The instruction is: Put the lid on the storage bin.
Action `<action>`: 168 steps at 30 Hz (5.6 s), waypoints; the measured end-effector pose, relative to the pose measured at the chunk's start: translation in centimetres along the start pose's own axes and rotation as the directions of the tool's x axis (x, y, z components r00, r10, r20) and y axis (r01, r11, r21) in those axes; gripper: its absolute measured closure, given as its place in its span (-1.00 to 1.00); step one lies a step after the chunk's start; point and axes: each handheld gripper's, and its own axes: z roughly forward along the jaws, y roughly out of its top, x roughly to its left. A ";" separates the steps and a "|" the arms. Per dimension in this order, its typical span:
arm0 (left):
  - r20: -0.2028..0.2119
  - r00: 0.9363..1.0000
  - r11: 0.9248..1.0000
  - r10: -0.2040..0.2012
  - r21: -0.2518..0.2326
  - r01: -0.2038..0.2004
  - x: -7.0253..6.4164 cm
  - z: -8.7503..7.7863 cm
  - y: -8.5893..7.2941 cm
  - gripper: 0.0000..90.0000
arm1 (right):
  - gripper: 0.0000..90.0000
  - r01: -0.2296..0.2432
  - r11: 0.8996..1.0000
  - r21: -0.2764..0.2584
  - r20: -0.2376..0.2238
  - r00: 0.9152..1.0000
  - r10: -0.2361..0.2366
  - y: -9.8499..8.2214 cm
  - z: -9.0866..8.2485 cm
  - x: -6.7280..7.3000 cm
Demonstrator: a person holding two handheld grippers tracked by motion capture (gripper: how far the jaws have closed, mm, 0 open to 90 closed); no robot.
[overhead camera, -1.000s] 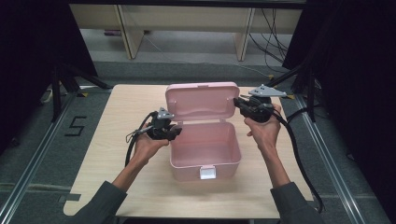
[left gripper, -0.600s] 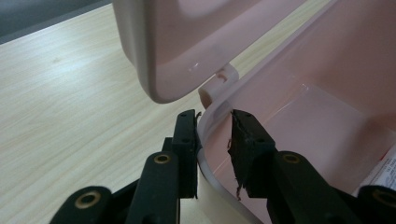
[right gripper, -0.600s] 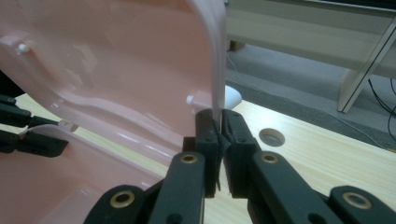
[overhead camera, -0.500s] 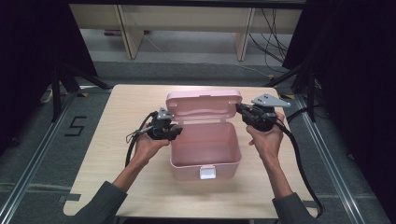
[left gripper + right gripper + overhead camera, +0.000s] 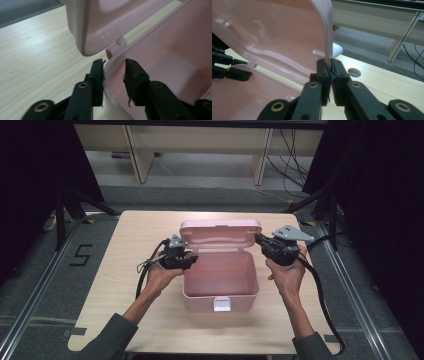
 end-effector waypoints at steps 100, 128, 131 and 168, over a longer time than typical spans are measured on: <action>0.094 0.990 0.994 -0.101 -0.031 0.104 0.0 -8.8 -5.1 -0.06 | 0.65 -0.065 0.996 0.066 -0.087 0.994 0.071 -7.5 -5.1 1.5; 0.101 0.987 0.992 -0.123 -0.016 0.125 0.3 -8.5 -5.3 -0.12 | 0.40 -0.101 0.992 0.082 -0.069 0.992 0.107 -8.3 -5.0 0.9; 0.091 0.987 0.990 -0.135 -0.026 0.138 0.3 -8.5 -5.3 -0.12 | 0.29 -0.128 0.988 0.087 -0.050 0.990 0.133 -8.4 -5.2 0.5; 0.064 0.996 0.997 -0.064 0.047 0.061 -0.3 -9.8 -8.0 -0.41 | -0.52 -0.231 0.960 0.160 0.047 0.973 0.226 -12.3 -5.5 -1.8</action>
